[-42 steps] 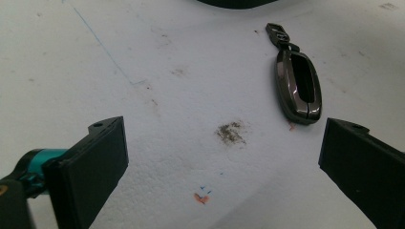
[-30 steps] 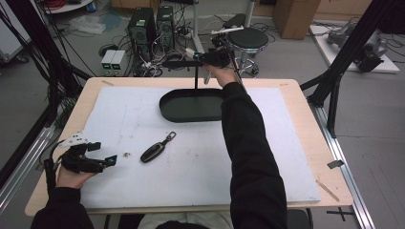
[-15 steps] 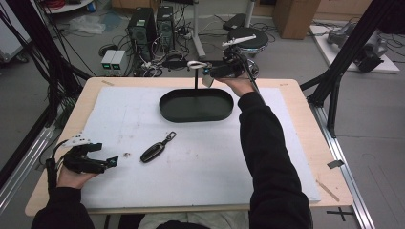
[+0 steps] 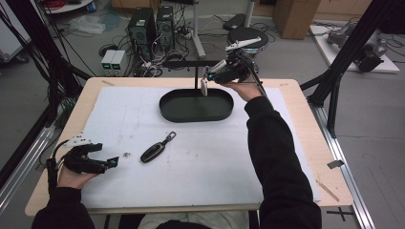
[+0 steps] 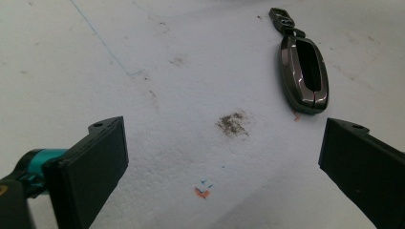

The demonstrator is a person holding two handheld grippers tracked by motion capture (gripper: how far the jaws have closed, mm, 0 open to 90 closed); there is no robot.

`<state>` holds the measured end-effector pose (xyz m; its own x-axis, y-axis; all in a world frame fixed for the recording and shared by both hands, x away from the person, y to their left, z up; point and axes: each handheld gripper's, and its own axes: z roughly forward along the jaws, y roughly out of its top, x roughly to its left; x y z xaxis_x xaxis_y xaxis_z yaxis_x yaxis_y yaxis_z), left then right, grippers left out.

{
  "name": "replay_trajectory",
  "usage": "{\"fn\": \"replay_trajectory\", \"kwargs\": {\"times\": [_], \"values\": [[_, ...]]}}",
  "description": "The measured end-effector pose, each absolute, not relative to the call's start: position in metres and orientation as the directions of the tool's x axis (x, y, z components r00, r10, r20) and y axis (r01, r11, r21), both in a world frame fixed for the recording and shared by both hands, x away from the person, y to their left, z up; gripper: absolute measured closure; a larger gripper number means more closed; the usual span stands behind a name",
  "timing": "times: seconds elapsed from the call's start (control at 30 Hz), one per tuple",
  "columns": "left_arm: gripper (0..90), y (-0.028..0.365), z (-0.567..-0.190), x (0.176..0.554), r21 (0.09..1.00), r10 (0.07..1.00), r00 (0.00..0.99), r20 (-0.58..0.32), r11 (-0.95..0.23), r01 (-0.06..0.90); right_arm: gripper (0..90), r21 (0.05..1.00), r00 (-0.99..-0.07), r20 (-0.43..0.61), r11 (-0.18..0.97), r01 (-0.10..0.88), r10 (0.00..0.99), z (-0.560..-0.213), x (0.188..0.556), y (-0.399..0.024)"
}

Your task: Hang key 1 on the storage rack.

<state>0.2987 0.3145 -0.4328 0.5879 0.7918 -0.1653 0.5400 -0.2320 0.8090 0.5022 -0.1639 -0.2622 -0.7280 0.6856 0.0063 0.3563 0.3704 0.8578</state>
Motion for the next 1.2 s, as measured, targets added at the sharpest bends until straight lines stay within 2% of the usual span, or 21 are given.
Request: {"fn": "replay_trajectory", "kwargs": {"times": [0.5, 0.8, 1.2], "values": [[3.3, 0.314, -0.433, 0.298, 0.810, 0.792, 0.589, -0.162, -0.234, 0.538, 0.7, 0.851, -0.730, 0.002, 0.383, 0.360, 0.683, -0.282, 0.481, -0.184], [3.3, 0.315, -0.432, 0.298, 0.813, 0.793, 0.586, -0.163, -0.228, 0.535, 0.7, 0.859, -0.711, 0.022, 0.351, 0.373, 0.703, -0.301, 0.453, -0.208], [3.3, 0.315, -0.431, 0.297, 0.813, 0.794, 0.586, -0.162, -0.229, 0.535, 0.7, 0.879, -0.692, 0.002, 0.328, 0.345, 0.722, -0.302, 0.421, -0.241]]}}
